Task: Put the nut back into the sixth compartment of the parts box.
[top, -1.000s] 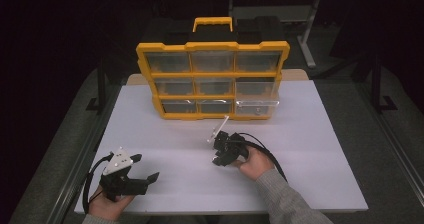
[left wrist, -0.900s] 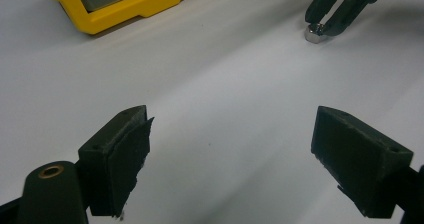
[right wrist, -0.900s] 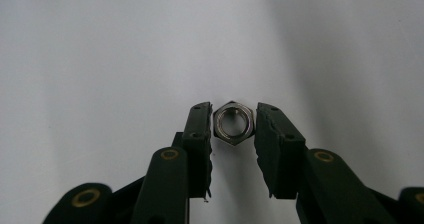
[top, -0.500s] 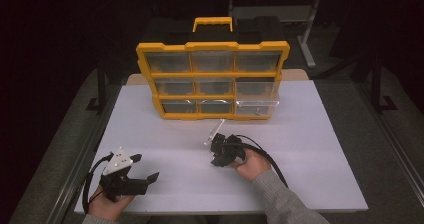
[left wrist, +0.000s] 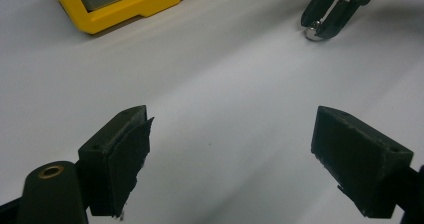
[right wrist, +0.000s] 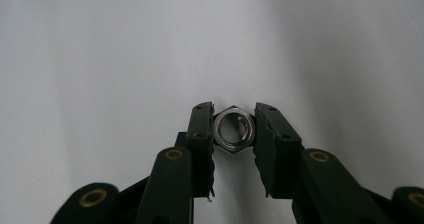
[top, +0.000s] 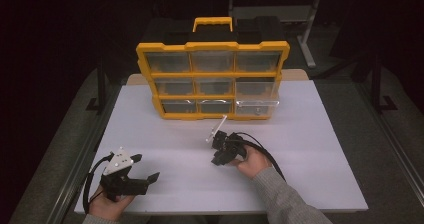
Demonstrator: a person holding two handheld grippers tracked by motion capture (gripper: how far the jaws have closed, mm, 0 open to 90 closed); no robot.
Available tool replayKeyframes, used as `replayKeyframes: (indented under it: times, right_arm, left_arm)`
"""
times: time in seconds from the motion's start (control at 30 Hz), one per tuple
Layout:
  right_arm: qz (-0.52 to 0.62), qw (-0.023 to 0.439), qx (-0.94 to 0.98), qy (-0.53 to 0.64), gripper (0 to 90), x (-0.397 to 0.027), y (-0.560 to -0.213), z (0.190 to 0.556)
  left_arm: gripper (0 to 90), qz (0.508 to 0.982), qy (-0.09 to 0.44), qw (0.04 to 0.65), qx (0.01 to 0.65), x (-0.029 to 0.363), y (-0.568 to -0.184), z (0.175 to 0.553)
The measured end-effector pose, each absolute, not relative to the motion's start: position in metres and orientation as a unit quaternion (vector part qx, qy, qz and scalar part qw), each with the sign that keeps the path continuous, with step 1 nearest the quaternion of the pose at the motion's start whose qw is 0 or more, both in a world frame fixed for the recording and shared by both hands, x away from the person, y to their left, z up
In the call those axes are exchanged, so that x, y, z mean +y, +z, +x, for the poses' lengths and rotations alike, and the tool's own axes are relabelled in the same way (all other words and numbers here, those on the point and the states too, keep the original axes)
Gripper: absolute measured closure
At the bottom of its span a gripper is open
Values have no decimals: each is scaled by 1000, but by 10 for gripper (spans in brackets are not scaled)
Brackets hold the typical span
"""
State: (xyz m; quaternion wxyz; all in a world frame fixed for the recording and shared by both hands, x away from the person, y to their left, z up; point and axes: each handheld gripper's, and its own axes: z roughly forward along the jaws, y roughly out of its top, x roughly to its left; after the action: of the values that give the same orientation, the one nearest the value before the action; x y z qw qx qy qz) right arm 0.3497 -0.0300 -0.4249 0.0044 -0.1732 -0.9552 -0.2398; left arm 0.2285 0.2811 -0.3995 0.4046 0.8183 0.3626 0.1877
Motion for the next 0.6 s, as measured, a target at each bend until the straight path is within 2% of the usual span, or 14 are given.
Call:
replayKeyframes:
  times: [0.6]
  right_arm:
    - [-177,14,-944,-278,690,-59,-364,355]
  left_arm:
    - [152,818,190,406,362,282,-399,228]
